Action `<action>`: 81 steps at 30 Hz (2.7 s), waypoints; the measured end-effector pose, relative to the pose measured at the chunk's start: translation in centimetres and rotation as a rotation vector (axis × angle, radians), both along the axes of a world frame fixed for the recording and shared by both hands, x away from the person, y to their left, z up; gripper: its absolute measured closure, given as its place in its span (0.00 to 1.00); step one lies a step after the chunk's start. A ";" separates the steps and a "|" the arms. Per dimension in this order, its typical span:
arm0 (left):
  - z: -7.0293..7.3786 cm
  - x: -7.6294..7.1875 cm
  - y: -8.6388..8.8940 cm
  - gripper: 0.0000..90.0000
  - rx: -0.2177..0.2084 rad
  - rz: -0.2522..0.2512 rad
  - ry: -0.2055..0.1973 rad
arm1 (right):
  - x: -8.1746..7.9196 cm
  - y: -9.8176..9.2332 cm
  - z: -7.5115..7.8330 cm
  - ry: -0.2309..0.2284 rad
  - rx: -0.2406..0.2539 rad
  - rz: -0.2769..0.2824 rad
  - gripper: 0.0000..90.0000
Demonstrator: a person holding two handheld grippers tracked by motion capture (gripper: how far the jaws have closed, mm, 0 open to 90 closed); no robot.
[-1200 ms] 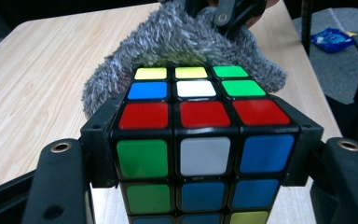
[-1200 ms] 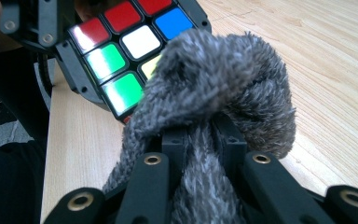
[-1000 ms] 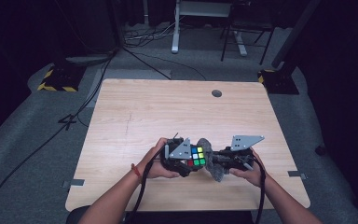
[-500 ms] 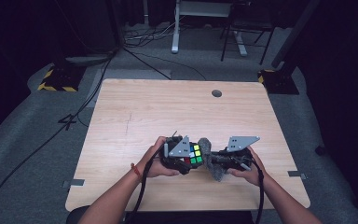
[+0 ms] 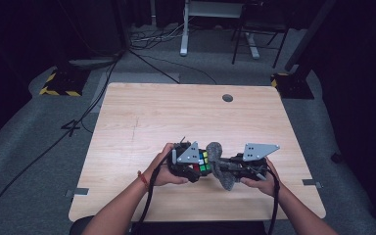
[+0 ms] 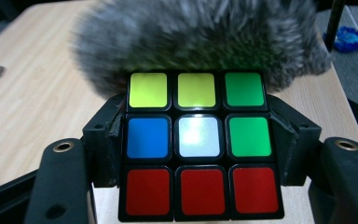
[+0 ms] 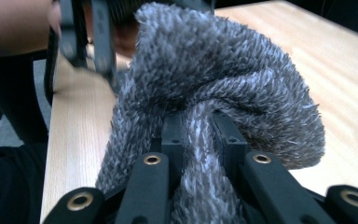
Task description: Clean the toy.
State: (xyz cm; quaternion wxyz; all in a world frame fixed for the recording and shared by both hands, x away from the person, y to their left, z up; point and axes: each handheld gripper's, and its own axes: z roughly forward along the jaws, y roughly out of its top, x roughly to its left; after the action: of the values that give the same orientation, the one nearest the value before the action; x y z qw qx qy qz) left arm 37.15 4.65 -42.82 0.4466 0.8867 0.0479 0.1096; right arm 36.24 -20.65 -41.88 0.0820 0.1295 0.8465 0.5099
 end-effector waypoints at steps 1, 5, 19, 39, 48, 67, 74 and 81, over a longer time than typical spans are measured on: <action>-0.1 0.0 -0.1 0.37 0.004 -0.003 0.001 | 0.0 0.0 0.0 -0.004 0.006 -0.004 0.86; 0.4 -0.4 -0.1 0.37 -0.025 -0.017 0.000 | 0.6 -0.2 -0.6 0.020 -0.030 -0.052 0.86; 1.7 -0.5 1.4 0.37 -0.136 -0.042 -0.016 | 1.0 -0.1 -1.9 0.079 -0.032 -0.038 0.86; 0.2 -0.1 0.4 0.37 -0.010 -0.009 -0.008 | 0.2 -0.8 -0.1 0.010 0.036 -0.062 0.87; -0.5 -0.4 -0.8 0.37 0.047 -0.012 -0.024 | -0.2 0.1 0.4 -0.040 0.011 -0.052 0.87; 0.7 -0.6 0.4 0.37 -0.014 -0.025 -0.055 | 0.3 0.1 -1.4 0.000 -0.128 -0.051 0.87; -0.1 -0.2 0.0 0.37 0.024 -0.006 -0.034 | 0.1 -0.3 -0.3 -0.012 -0.036 -0.037 0.87; -0.4 -0.3 -0.6 0.37 0.050 -0.012 -0.032 | 0.2 -0.3 0.0 -0.027 -0.028 -0.047 0.87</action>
State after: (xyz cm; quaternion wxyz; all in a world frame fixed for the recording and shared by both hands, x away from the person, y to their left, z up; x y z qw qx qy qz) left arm 36.80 4.04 -43.23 0.4256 0.8960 0.0327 0.1223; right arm 36.44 -20.95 -41.92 0.1073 0.1415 0.8490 0.4977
